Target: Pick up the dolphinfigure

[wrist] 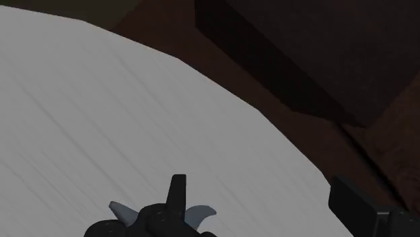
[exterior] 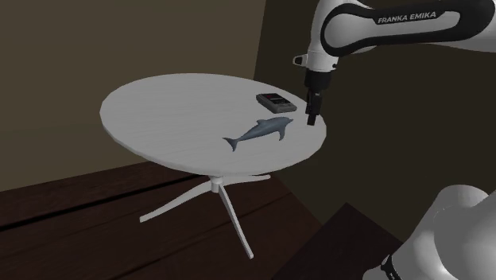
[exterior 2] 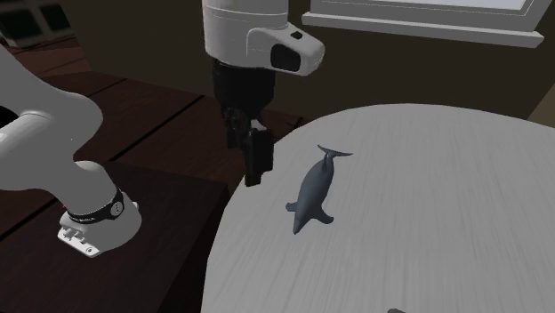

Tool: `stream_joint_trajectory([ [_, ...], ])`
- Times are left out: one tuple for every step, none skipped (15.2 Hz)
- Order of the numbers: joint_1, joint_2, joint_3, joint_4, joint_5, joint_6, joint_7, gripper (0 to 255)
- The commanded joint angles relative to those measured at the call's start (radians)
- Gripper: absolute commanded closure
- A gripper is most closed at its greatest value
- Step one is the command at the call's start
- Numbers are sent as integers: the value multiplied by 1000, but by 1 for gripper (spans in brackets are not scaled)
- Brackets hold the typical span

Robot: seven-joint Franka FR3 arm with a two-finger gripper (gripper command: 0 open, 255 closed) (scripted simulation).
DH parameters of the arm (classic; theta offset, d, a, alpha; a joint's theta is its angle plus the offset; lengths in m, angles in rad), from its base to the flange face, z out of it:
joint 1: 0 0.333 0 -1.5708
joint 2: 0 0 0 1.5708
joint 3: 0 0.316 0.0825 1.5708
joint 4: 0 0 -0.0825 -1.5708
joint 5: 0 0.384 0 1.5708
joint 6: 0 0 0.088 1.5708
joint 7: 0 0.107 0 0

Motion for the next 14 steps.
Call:
stream_joint_trajectory([
  [22, 89, -10, 75, 9, 1, -117, 0],
  [31, 133, -13, 114, 15, -3, -171, 0],
  [39, 175, -13, 154, 21, -7, -224, 0],
  [47, 217, -12, 195, 27, -13, -276, 0],
  [53, 258, -9, 235, 32, -19, -327, 0],
  [59, 298, -5, 276, 37, -27, -377, 0],
  [64, 338, 1, 317, 42, -35, -426, 0],
  [69, 376, 8, 357, 46, -45, -473, 0],
  [74, 414, 16, 398, 49, -55, -520, 0],
  [79, 450, 25, 439, 51, -65, -565, 0],
  [78, 451, 26, 439, 51, -65, -566, 0],
  [78, 452, 26, 427, 51, -52, -565, 0],
  [78, 452, 26, 414, 51, -39, -564, 0],
  [78, 453, 26, 402, 51, -26, -563, 0],
])
